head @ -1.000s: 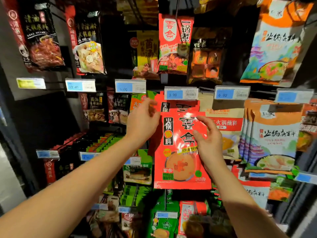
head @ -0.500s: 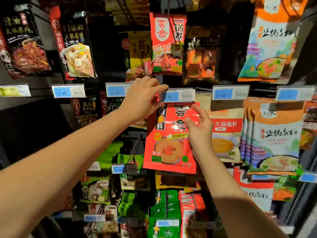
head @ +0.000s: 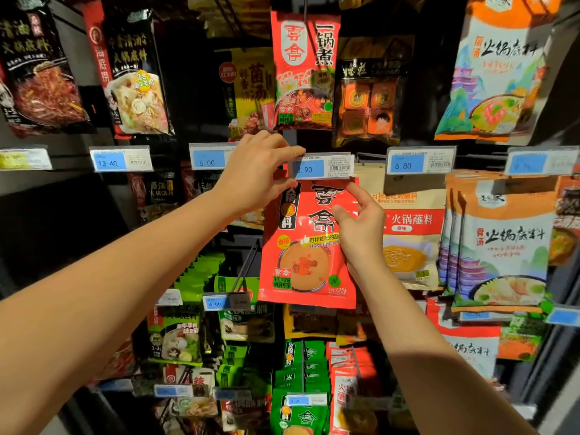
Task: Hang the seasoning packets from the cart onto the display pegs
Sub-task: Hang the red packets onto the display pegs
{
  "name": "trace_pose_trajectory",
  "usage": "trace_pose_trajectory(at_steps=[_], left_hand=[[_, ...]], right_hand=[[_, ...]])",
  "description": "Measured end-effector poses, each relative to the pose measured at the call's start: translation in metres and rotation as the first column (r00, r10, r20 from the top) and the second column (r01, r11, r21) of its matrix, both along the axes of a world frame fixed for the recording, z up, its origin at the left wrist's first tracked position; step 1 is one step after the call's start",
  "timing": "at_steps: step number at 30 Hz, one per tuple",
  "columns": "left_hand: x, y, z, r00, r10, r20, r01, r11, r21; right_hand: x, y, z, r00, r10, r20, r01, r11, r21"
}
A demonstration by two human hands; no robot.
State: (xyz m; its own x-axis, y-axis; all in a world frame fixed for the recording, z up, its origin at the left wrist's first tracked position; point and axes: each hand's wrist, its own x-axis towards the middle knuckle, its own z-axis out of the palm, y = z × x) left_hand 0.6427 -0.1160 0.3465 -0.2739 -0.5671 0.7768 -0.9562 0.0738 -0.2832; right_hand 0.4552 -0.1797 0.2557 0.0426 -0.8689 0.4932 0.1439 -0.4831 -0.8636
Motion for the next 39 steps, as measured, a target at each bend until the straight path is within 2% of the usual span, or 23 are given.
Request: trace_pose_trajectory(at_steps=[3, 6, 8, 11, 15, 21, 25, 28, 32, 34, 36, 39], left_hand=[[0.0, -0.001, -0.001, 1.0, 0.004, 0.006, -0.004, 1.0, 0.004], [0.001, -0.001, -0.001, 1.0, 0.004, 0.005, -0.004, 1.0, 0.005], [0.002, 0.0, -0.001, 1.0, -0.007, 0.012, 0.007, 1.0, -0.002], [0.003, 0.0, -0.003, 1.0, 0.0, 0.022, 0.0, 1.0, -0.01], [0.0, 0.001, -0.004, 1.0, 0.019, 0.002, -0.019, 1.0, 0.009], [-0.013, 0.008, -0.006, 0.995, 0.078, -0.055, -0.077, 0.997, 0.019], [-0.026, 0.013, -0.007, 0.984, 0.146, -0.101, -0.142, 0.989, 0.048], [-0.034, 0.022, -0.013, 0.97, 0.19, -0.154, -0.175, 0.979, 0.108], [-0.051, 0.035, -0.031, 0.961, 0.113, -0.253, -0.106, 0.994, 0.041], [-0.068, 0.035, -0.047, 0.95, 0.051, -0.308, -0.049, 0.999, 0.013], [-0.092, 0.031, -0.068, 0.923, -0.037, -0.382, 0.055, 0.998, 0.036], [-0.143, 0.025, -0.108, 0.834, -0.142, -0.533, 0.255, 0.956, 0.145]], right_hand=[[0.004, -0.004, 0.002, 0.997, -0.049, -0.059, 0.05, 0.999, 0.004], [0.005, -0.002, 0.0, 0.951, -0.184, -0.249, 0.16, 0.981, -0.113], [0.002, -0.001, -0.011, 0.869, -0.289, -0.403, 0.199, 0.947, -0.25], [0.002, -0.008, -0.022, 0.684, -0.405, -0.606, 0.212, 0.906, -0.366], [0.015, -0.025, -0.018, 0.59, -0.468, -0.658, 0.216, 0.876, -0.43], [0.02, -0.03, -0.01, 0.531, -0.461, -0.711, 0.244, 0.886, -0.394], [0.015, -0.022, -0.01, 0.472, -0.416, -0.777, 0.197, 0.909, -0.367], [-0.004, -0.004, -0.021, 0.502, -0.356, -0.788, 0.134, 0.932, -0.335], [-0.053, 0.021, -0.048, 0.651, -0.148, -0.745, 0.011, 0.983, -0.185], [-0.082, 0.032, -0.061, 0.735, -0.043, -0.677, -0.027, 0.995, -0.094], [-0.113, 0.041, -0.074, 0.802, -0.05, -0.595, -0.007, 0.996, -0.093], [-0.166, 0.063, -0.086, 0.793, -0.141, -0.593, 0.135, 0.989, -0.055]])
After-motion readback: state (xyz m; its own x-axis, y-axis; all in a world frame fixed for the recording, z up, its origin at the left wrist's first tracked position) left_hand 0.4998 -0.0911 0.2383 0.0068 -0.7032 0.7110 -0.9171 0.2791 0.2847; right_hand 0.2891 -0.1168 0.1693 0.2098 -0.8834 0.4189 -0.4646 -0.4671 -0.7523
